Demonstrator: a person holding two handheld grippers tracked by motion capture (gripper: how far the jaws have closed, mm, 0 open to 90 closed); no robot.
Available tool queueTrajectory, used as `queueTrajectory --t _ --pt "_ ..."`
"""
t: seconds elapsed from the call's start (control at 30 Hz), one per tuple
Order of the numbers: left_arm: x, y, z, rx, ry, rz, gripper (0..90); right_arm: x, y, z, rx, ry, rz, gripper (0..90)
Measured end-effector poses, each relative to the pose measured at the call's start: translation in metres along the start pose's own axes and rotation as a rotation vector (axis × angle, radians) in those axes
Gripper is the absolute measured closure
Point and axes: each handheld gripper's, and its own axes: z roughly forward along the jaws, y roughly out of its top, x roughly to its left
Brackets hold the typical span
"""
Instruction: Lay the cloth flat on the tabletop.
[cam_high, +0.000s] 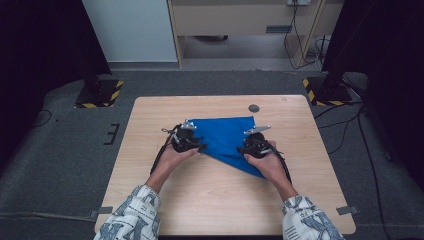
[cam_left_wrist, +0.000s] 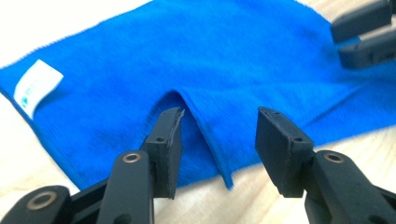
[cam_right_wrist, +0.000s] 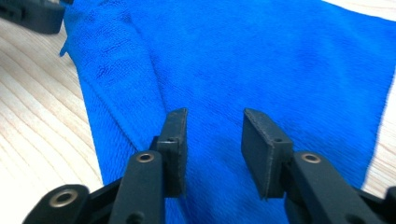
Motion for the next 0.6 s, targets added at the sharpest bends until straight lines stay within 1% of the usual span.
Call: queueTrajectory --t 0.1,0.17,0.2,0.27,0.33,0.37,0.4,0.43,0.47,0.57,0.6 --pt "-0.001 -0.005 0.005 0.021 -0.002 0.006 48.7 -0.002 -0.002 -0.008 -0.017 -0.002 0.004 58.2" --pt "-0.001 -0.006 0.008 0.02 0.001 -0.001 48.7 -0.003 -0.005 -0.013 -0.029 0.002 0.007 56.2" --pt "-0.002 -0.006 0.009 0.015 -0.005 -0.003 49.1 -0.004 -0.007 -0.016 -0.031 0.004 0.004 55.2" --pt "-0.004 -0.006 0.011 0.024 -0.012 0.008 49.7 -0.006 -0.01 -0.021 -0.036 0.009 0.004 52.7" --pt "-0.007 -0.007 0.013 0.03 -0.015 0.01 51.3 -0.007 -0.014 -0.026 -0.037 0.005 0.002 51.0" --pt "-0.008 -0.007 0.014 0.034 -0.011 0.018 53.0 -0.008 -0.015 -0.028 -0.034 0.008 0.006 49.4" --pt "-0.008 -0.007 0.014 0.034 -0.015 0.017 55.3 -0.009 -0.018 -0.032 -0.034 0.006 0.01 48.2" --pt "-0.009 -0.007 0.015 0.034 -0.023 0.02 59.0 -0.009 -0.02 -0.034 -0.037 0.006 0.013 47.9" --pt "-0.009 -0.007 0.015 0.036 -0.022 0.028 63.3 -0.01 -0.023 -0.037 -0.045 0.0 0.013 47.6" --pt "-0.011 -0.007 0.015 0.037 -0.025 0.032 72.3 -0.014 -0.029 -0.043 -0.047 -0.004 0.018 47.0" --pt "-0.012 -0.007 0.016 0.032 -0.026 0.024 73.8 -0.015 -0.031 -0.043 -0.048 -0.005 0.021 46.9"
